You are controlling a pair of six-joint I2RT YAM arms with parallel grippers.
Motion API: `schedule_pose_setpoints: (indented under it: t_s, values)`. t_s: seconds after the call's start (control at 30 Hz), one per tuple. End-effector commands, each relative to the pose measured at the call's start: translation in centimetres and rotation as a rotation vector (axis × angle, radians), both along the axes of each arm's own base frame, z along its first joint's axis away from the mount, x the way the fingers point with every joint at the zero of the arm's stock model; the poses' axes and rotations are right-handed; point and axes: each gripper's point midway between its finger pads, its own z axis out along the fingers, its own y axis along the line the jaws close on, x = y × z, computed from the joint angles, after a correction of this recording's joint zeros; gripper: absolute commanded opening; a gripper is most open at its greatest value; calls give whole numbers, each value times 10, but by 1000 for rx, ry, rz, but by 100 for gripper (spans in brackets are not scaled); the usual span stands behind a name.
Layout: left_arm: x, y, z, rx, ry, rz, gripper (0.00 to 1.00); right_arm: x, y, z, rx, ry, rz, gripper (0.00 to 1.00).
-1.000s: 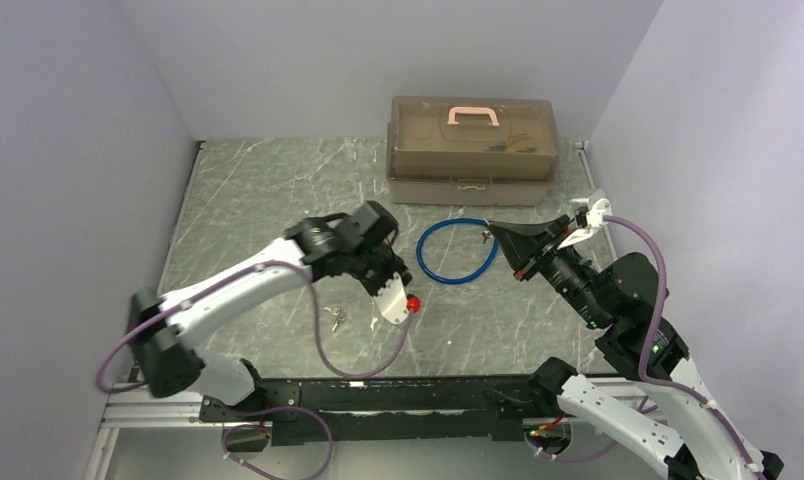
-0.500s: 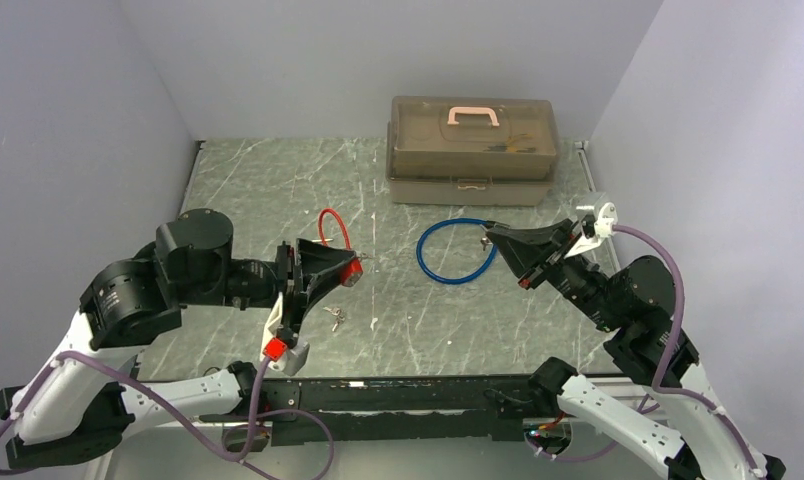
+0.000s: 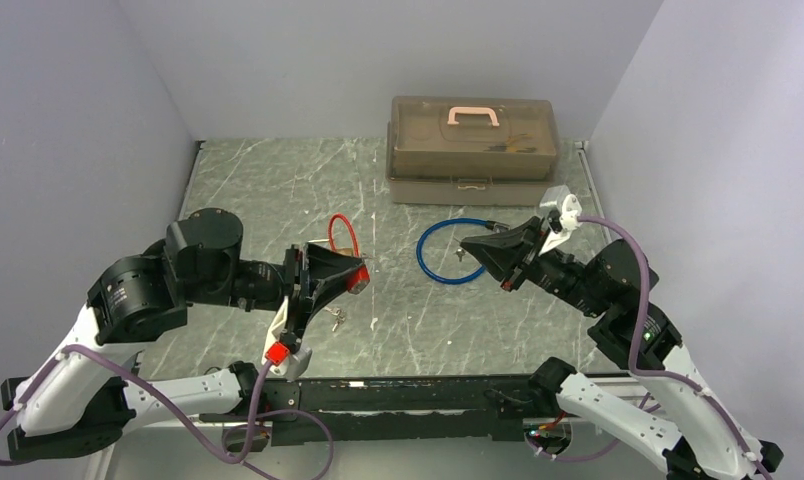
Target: Unlock with the key
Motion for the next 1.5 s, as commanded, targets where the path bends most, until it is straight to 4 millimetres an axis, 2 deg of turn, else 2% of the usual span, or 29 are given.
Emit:
schedule_pose_setpoints:
  t_s: [0.0, 0.1, 0.2, 0.27, 0.33, 0.47, 0.53, 0.67, 0.73, 0.9, 1.0, 1.1, 1.2, 1.3, 1.47]
  values:
    - [-3, -4, 7, -36, -31, -25, 0, -7, 7, 25, 20, -77, 62, 0]
    - [0, -5, -2, -18, 3, -3, 0, -6, 13, 23, -7, -81, 89, 0]
    - [10, -7, -21, 14, 106, 77, 0, -3, 18, 18, -47, -87, 106, 0]
    - [12, -6, -47, 86, 240, 122, 0, -1, 23, 10, -83, -92, 126, 0]
    - [8, -3, -74, 170, 453, 155, 0, -1, 27, 2, -122, -100, 155, 0]
    - [9, 6, -109, 249, 823, 176, 0, -4, 32, -12, -208, -109, 212, 0]
    - [6, 9, -117, 275, 970, 153, 0, -8, 35, -17, -233, -118, 253, 0]
    - [-3, 7, -111, 315, 1266, 60, 0, -19, 40, -22, -255, -147, 337, 0]
    - [1, 0, -111, 333, 1407, 74, 0, -25, 42, -24, -263, -169, 381, 0]
    - [-1, -7, -112, 329, 1503, 35, 0, -35, 56, -39, -327, -216, 474, 0]
    - [2, -12, -117, 371, 1650, 69, 0, -50, 69, -53, -393, -283, 566, 0]
    - [0, -15, -123, 406, 1695, 79, 0, -63, 77, -62, -459, -381, 616, 0]
    - [-13, -17, -133, 475, 1703, 73, 0, -66, 78, -63, -500, -435, 639, 0]
    - [-29, -19, -152, 602, 1714, 102, 0, -69, 77, -61, -527, -459, 662, 0]
    - [-46, -16, -171, 729, 1693, 136, 0, -75, 74, -65, -560, -458, 714, 0]
